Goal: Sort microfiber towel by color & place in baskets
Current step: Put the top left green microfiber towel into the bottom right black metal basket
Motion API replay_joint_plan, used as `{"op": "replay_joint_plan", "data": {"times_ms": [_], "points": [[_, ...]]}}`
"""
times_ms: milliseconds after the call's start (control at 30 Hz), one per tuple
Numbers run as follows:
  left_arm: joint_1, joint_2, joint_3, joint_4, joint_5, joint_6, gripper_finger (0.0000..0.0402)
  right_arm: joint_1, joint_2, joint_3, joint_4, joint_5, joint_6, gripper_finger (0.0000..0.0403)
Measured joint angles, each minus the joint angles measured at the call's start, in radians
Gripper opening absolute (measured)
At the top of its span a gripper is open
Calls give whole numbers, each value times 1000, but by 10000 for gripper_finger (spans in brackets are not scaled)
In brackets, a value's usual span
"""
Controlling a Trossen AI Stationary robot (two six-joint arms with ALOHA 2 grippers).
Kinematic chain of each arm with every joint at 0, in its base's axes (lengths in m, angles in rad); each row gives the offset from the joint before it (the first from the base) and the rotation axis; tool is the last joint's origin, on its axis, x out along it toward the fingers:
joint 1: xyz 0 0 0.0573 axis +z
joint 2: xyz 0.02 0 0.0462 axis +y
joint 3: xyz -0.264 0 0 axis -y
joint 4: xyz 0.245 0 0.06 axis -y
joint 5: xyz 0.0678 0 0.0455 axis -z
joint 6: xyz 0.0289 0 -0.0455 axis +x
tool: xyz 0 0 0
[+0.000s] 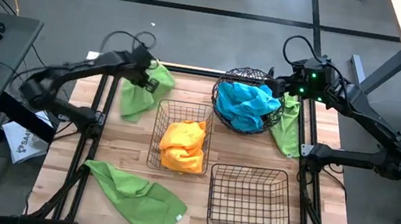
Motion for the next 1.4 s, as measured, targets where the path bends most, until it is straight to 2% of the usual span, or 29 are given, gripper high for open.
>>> {"op": "replay_joint_plan", "data": {"times_ms": [200, 367, 567, 700, 800, 900, 1100, 1267, 1400], "points": [[-69, -290, 65, 45, 19, -49, 1, 0, 0, 0, -1, 67, -20, 337], [-191, -393, 206, 100, -23, -95, 0, 0, 0, 0, 16, 92, -42, 337], [-414, -340, 372, 265, -114, -82, 0, -3, 0, 0, 63, 115, -80, 337], [-559, -223, 470, 424, -131, -41, 0, -3, 0, 0, 65, 116, -125, 337], [-652, -105, 556, 504, -107, -18, 0, -3, 0, 0, 66, 116, -159, 337], [-723, 29, 639, 573, -22, -14, 0, -3, -1, 0, 67, 116, -202, 337], [-815, 276, 775, 800, 286, -86, 0, -3, -3, 0, 86, 109, -271, 337], [-840, 441, 862, 1053, 524, -257, 0, -3, -3, 0, 122, 79, -288, 337], [-839, 518, 887, 1170, 645, -394, 0, -3, -18, 0, 126, 50, -287, 337]]}}
